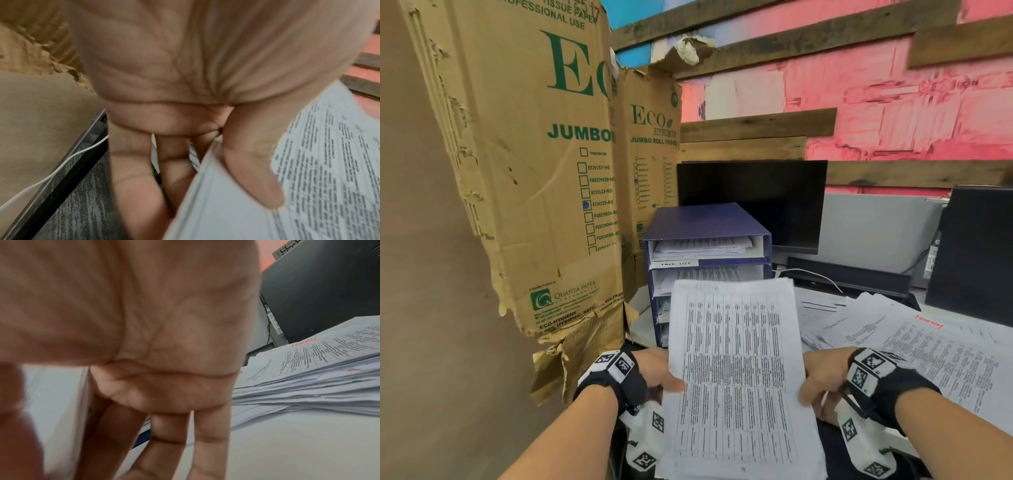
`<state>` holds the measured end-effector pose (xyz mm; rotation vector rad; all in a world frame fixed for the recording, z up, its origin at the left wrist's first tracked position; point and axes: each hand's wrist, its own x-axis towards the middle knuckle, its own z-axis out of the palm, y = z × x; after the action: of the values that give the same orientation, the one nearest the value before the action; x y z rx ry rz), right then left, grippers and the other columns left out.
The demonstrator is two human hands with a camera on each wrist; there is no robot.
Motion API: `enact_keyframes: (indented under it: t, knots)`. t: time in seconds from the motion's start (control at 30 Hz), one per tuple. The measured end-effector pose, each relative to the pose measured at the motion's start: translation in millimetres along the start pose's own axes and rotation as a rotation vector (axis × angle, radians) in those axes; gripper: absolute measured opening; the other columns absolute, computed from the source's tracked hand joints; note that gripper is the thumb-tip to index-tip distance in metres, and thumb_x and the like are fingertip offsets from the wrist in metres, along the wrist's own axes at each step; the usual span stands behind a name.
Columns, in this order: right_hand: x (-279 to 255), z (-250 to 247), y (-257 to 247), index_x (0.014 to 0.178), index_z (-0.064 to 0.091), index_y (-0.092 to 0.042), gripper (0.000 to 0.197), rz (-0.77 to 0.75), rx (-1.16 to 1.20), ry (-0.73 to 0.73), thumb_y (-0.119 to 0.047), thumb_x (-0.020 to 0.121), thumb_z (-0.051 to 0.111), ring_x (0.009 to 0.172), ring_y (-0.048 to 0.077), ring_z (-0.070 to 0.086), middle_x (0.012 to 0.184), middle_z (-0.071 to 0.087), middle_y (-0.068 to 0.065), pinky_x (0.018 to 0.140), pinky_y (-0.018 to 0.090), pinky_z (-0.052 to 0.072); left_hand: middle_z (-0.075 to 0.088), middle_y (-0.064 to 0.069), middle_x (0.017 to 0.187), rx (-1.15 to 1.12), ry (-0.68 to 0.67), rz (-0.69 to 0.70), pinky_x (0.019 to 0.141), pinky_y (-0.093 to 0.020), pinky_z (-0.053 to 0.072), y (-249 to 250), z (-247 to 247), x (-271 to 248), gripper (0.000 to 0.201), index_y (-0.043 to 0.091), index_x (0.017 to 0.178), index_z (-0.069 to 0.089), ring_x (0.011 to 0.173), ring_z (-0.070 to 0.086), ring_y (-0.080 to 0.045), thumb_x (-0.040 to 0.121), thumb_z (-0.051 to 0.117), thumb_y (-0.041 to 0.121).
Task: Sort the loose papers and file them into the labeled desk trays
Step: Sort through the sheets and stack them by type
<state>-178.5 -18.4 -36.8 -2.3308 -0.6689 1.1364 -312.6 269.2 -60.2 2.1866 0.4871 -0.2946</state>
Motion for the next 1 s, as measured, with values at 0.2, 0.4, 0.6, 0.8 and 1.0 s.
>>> enact_keyframes:
  t: [0.2, 0.4, 0.6, 0.8, 1.0]
  knots:
    - [1, -2, -14, 0.111, 0.062, -0.011, 0.033, -0.047, -0.003, 0.105, -0.005, 0.079, 0.061, 0.082, 0.02, 0.068, 0.11, 0.069, 0.016, 0.071, 0.032, 0.058, 0.067, -0.016, 0.116, -0.246, 0.001, -0.031, 0.085, -0.045, 0.056, 3, -15, -2, 0.032, 0.005, 0.123, 0.058, 0.098, 0.066, -0.03, 0.091, 0.057, 0.003]
    - [4, -4, -28, 0.108, 0.056, -0.021, 0.029, -0.146, 0.055, 0.19, -0.003, 0.085, 0.052, 0.092, 0.022, 0.068, 0.11, 0.067, 0.006, 0.08, 0.037, 0.058, 0.071, -0.013, 0.104, -0.454, 0.025, 0.002, 0.066, -0.037, 0.058, 0, -24, -1, 0.03, 0.006, 0.12, 0.06, 0.092, 0.069, -0.028, 0.093, 0.051, -0.003]
    - [15, -8, -46, 0.108, 0.055, -0.02, 0.024, -0.312, 0.337, 0.347, -0.004, 0.092, 0.05, 0.095, 0.022, 0.068, 0.104, 0.069, 0.004, 0.083, 0.041, 0.056, 0.069, -0.021, 0.103, -0.633, 0.326, 0.117, 0.091, -0.057, 0.049, 12, -38, 7, 0.019, 0.0, 0.109, 0.063, 0.097, 0.066, -0.037, 0.093, 0.052, -0.001]
    - [26, -10, -48, 0.123, 0.044, -0.025, 0.049, -0.397, 0.519, 0.244, -0.001, 0.085, 0.064, 0.075, 0.028, 0.07, 0.113, 0.066, 0.013, 0.059, 0.036, 0.058, 0.067, -0.016, 0.115, -0.65, 0.549, 0.138, 0.095, -0.054, 0.049, 22, -57, 53, 0.046, 0.006, 0.122, 0.06, 0.106, 0.062, -0.037, 0.083, 0.066, 0.029]
    - [39, -27, -57, 0.132, 0.04, -0.016, 0.053, -0.441, 0.642, 0.422, 0.005, 0.087, 0.059, 0.083, 0.029, 0.071, 0.118, 0.062, 0.014, 0.054, 0.033, 0.059, 0.061, -0.015, 0.125, -0.704, 0.508, 0.082, 0.099, -0.05, 0.046, 50, -65, 49, 0.075, 0.008, 0.129, 0.053, 0.111, 0.059, -0.034, 0.068, 0.073, 0.045]
